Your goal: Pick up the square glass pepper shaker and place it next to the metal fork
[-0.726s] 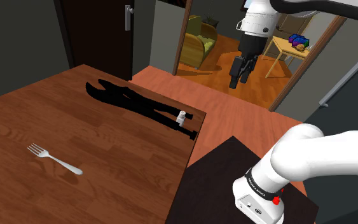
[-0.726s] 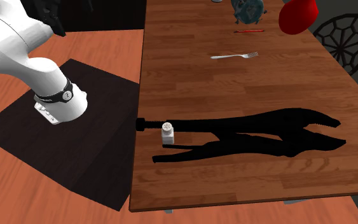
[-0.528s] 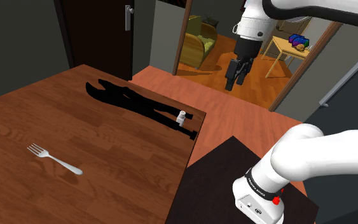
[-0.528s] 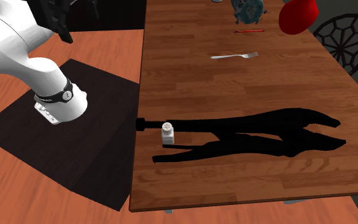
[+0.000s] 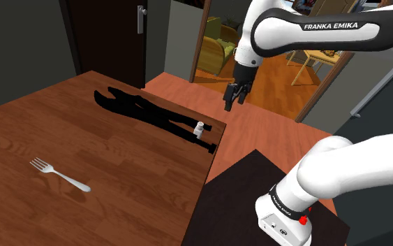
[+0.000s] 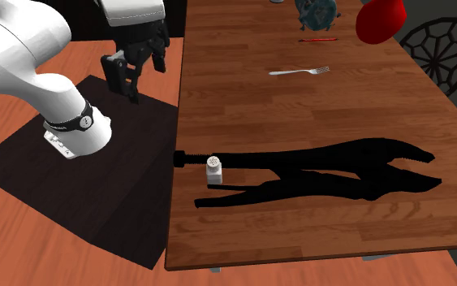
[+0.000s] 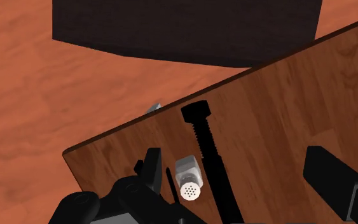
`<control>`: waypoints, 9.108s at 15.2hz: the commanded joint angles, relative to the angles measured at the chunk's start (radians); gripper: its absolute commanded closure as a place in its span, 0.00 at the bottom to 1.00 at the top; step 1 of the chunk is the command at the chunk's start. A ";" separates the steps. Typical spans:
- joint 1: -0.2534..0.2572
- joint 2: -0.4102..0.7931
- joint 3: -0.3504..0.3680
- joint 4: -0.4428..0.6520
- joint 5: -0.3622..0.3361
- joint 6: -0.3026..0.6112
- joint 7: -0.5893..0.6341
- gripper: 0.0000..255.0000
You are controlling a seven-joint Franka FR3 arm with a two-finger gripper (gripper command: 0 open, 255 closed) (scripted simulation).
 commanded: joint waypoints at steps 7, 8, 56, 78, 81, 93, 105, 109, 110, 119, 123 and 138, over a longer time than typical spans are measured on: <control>-0.014 0.247 0.023 -0.026 -0.027 0.323 0.019 0.00; -0.016 0.284 0.026 -0.022 -0.032 0.361 0.023 0.00; -0.033 0.492 0.037 0.090 -0.083 0.496 0.054 1.00; 0.022 0.435 0.109 0.269 -0.054 0.257 0.160 1.00; 0.052 0.478 0.153 0.317 -0.055 0.250 0.235 1.00; 0.183 0.731 0.296 0.614 -0.125 0.186 0.538 1.00; 0.403 1.115 0.343 1.136 -0.270 0.009 0.788 1.00; 0.485 1.248 0.335 1.333 -0.307 -0.061 0.828 1.00; 0.484 1.248 0.334 1.320 -0.307 -0.047 0.829 1.00; 0.473 1.264 0.328 1.222 -0.317 0.063 0.841 1.00; 0.471 1.277 0.325 1.189 -0.323 0.108 0.847 1.00; 0.474 1.351 0.305 1.113 -0.353 0.254 0.868 1.00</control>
